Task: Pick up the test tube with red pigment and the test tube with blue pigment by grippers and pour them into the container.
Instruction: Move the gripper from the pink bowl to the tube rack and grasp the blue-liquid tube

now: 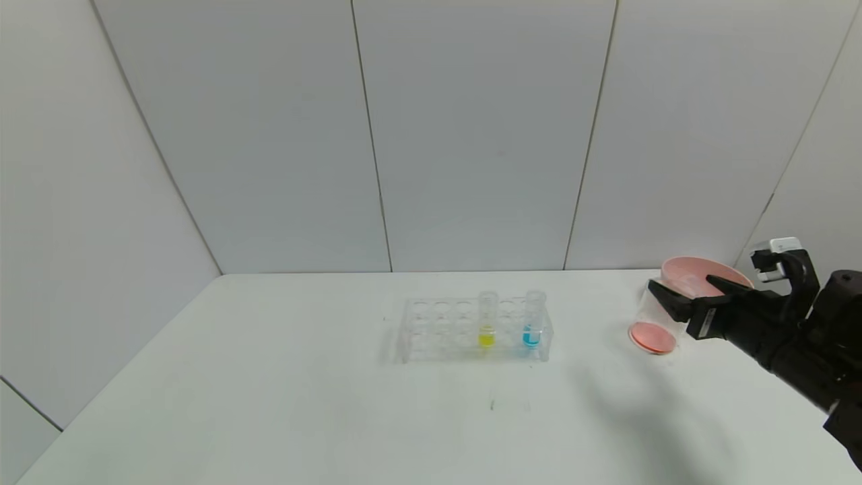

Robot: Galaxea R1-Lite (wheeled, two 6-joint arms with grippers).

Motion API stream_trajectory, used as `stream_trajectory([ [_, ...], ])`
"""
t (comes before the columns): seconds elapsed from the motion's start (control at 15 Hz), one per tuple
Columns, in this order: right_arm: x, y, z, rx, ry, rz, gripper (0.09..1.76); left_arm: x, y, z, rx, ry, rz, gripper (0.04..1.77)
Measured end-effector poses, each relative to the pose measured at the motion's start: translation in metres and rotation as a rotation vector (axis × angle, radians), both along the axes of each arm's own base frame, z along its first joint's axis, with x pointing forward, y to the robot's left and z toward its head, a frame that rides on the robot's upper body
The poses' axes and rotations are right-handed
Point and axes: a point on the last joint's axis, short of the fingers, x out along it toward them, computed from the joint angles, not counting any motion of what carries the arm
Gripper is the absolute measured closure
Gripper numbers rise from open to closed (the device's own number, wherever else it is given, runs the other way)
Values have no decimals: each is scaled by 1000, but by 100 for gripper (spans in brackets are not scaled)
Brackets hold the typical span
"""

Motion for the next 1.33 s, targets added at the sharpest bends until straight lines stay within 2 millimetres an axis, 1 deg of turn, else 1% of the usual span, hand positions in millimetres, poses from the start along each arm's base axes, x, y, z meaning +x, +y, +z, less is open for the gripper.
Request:
stream_trajectory([
  [0.27,-28,63,1,29,-21,-5,16,0,0,0,0,0,0,5],
  [0.47,-47,109,-3,38,-33,27,15,0,0,0,0,0,0,5],
  [0.6,-54,134,-10,46,-48,52,15,0,0,0,0,0,0,5],
  [0.73,-55,154,-22,38,-37,58,15,0,0,0,0,0,0,5],
  [0.87,-51,167,-29,33,-31,74,15,0,0,0,0,0,0,5],
  [1.0,-46,174,-35,28,-26,78,15,0,0,0,0,0,0,5],
  [1.2,-41,179,-45,11,-8,80,15,0,0,0,0,0,0,5],
  [1.33,-34,181,-48,9,-13,72,15,0,0,0,0,0,0,5],
])
